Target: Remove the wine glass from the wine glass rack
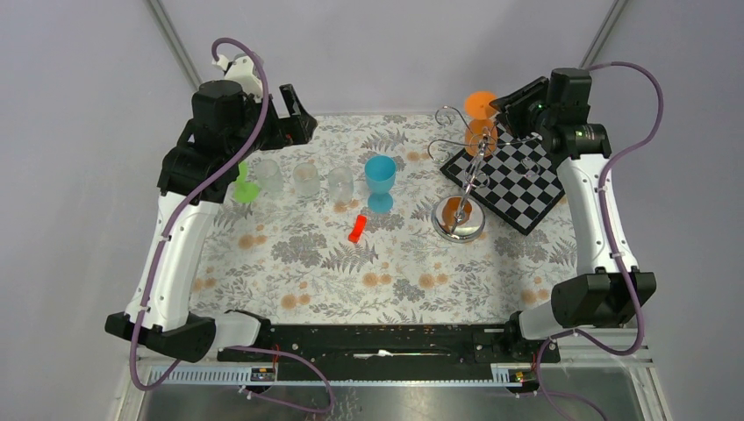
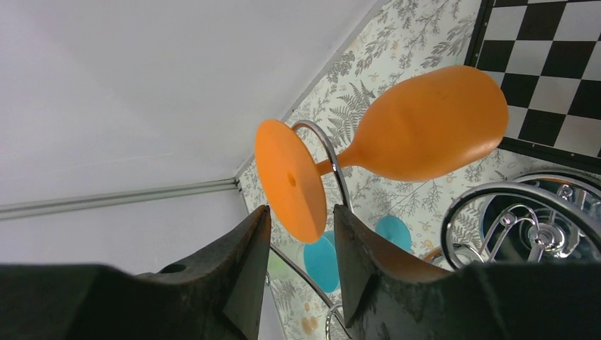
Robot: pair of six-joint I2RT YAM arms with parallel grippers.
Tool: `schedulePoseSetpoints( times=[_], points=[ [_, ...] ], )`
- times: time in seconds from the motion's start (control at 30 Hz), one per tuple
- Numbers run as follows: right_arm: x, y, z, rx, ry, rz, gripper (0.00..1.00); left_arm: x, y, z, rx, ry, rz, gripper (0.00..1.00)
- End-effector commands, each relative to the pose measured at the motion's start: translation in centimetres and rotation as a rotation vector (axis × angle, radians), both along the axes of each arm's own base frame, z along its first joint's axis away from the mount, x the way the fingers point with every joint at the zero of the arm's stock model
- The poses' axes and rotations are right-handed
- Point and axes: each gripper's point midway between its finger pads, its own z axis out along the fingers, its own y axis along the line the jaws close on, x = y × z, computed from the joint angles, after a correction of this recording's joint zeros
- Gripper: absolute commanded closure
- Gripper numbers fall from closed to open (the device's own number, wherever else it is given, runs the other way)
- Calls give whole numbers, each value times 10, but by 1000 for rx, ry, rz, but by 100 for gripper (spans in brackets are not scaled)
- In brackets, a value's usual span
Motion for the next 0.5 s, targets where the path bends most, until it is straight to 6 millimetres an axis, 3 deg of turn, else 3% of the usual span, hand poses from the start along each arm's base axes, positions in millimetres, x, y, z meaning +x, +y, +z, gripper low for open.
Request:
schedulePoseSetpoints(
  times=[0.0, 0.3, 0.47],
  points=[
    [11, 6, 15, 37, -71, 26, 52, 0, 7, 12, 4, -53, 21, 5],
    [24, 12, 12, 81, -91, 39, 55, 0, 13, 11, 12, -54, 46, 4],
    [26, 17, 12, 115, -101, 55, 65, -1, 11, 8, 6, -51, 39, 4]
  ],
)
